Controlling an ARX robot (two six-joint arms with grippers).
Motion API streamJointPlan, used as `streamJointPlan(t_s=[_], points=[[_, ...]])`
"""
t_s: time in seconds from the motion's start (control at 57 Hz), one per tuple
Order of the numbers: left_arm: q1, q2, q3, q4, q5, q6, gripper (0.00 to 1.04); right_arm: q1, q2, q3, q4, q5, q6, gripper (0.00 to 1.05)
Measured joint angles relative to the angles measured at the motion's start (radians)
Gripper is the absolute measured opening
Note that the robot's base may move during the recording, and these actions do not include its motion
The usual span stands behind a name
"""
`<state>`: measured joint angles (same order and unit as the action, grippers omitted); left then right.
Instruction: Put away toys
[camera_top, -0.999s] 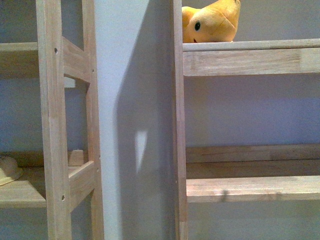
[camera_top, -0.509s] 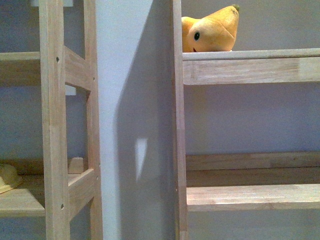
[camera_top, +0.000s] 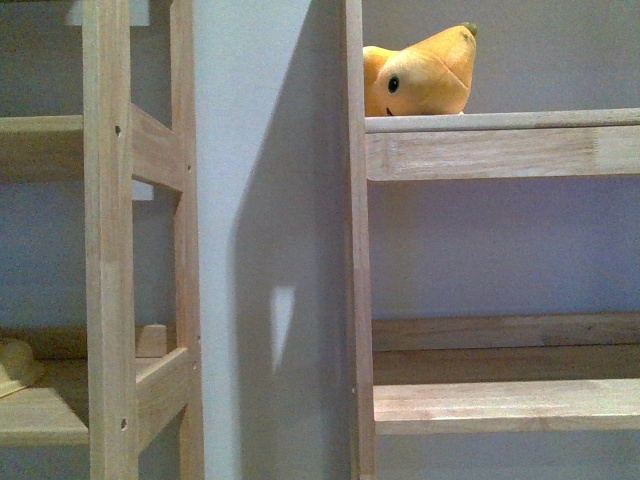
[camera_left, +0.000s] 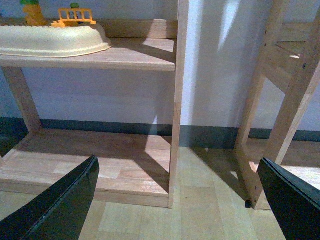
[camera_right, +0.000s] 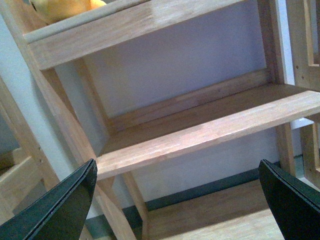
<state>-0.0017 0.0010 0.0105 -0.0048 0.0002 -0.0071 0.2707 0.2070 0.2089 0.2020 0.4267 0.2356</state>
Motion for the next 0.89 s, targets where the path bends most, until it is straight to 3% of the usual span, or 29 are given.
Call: streamJointPlan(t_s=[0.14, 0.263, 0.386, 0.719, 0.894], points=[[0.0, 0.0, 0.0, 0.0, 0.0, 0.0, 0.98, -0.008, -0.016, -0.019, -0.06, -0.006, 0.016, 0.98], [0.0, 0.0, 0.0, 0.0, 0.0, 0.0, 0.98, -0.092, -0.028, 0.002, -0.228, -0.234, -0.117, 0.81], [0.0, 0.0, 0.0, 0.0, 0.0, 0.0, 0.98, -0.235, -0.061, -0.029, -0.241, -0.414, -0.192, 0.61], [0.0, 0.0, 0.0, 0.0, 0.0, 0.0, 0.98, -0.267, -0.117, -0.109, -0.221, -0.425, -0.227, 0.04], [0.0, 0.0, 0.0, 0.0, 0.0, 0.0, 0.98, -0.267, -0.142, -0.139, -0.214, -0.425, -0.231, 0.03]])
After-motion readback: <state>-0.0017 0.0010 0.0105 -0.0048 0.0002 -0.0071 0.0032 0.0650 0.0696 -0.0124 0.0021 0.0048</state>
